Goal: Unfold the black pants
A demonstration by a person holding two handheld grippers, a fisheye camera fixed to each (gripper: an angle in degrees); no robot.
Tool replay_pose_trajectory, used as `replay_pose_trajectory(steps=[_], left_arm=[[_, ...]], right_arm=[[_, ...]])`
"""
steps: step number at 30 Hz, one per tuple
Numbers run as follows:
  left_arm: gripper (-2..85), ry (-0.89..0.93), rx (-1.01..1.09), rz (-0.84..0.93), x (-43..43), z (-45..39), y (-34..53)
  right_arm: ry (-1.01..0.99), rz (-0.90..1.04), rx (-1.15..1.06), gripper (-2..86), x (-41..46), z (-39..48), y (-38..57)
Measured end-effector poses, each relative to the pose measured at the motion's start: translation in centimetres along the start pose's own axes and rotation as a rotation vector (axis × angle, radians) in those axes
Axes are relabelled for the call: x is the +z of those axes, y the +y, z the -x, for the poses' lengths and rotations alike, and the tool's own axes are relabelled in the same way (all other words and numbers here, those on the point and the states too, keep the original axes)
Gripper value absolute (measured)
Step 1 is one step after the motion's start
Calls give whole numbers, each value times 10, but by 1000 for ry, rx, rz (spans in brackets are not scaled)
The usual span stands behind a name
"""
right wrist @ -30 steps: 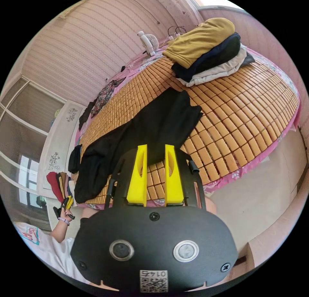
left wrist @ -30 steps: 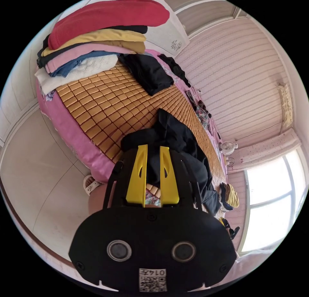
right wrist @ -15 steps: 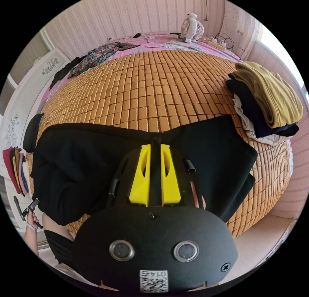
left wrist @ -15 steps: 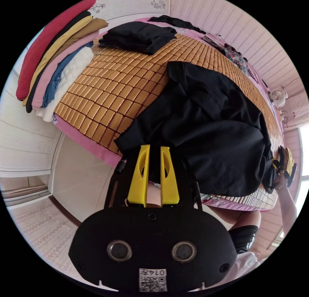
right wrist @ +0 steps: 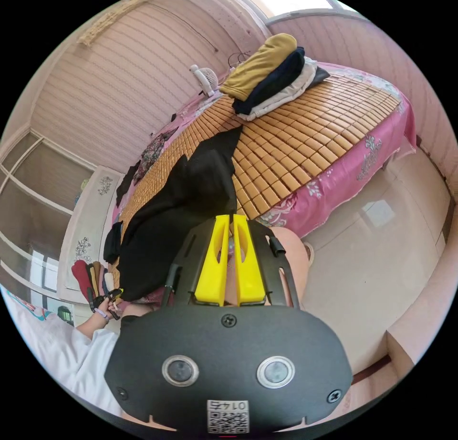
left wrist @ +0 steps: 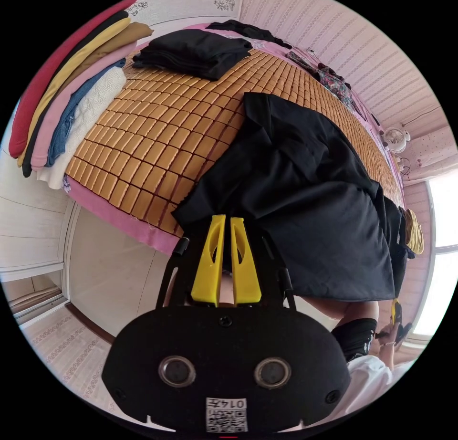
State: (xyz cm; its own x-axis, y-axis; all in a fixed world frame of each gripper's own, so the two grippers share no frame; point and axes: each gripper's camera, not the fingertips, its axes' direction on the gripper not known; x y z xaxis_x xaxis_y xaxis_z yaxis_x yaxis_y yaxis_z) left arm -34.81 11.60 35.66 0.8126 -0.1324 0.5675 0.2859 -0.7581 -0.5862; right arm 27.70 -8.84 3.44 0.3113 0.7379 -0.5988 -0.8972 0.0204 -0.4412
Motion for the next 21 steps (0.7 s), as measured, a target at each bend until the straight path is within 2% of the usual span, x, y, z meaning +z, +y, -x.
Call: replay_pose_trajectory(steps=[1,4,7,10,14,17,19,21], left_arm=[[-2,-6,-5,-2,-1,-2,0],[-3,35,-62,-32,-8,-1,1],[-4,37,-57,-113,-25,-9,0],[-6,-120,74,-232,-41,-41,-6],[-7,-80,162,-297,-31,-77,-36],[-7,-75,171,-297,-4,-103,-78],[-7,-59,230,-309,19,-127,-106],[-7,-46,288,-264,42,-145,-121]], right_arm=[[37,47,26,6,5,-4,7],[146,-32,-11,5,-1,9,-3],[200,-66,-181,4,16,49,-41],[197,-1,-352,3,69,98,-90],[328,-11,-507,2,167,159,-140],[436,35,-542,1,234,185,-167],[434,119,-566,2,269,194,-176],[442,92,-611,2,288,205,-174]])
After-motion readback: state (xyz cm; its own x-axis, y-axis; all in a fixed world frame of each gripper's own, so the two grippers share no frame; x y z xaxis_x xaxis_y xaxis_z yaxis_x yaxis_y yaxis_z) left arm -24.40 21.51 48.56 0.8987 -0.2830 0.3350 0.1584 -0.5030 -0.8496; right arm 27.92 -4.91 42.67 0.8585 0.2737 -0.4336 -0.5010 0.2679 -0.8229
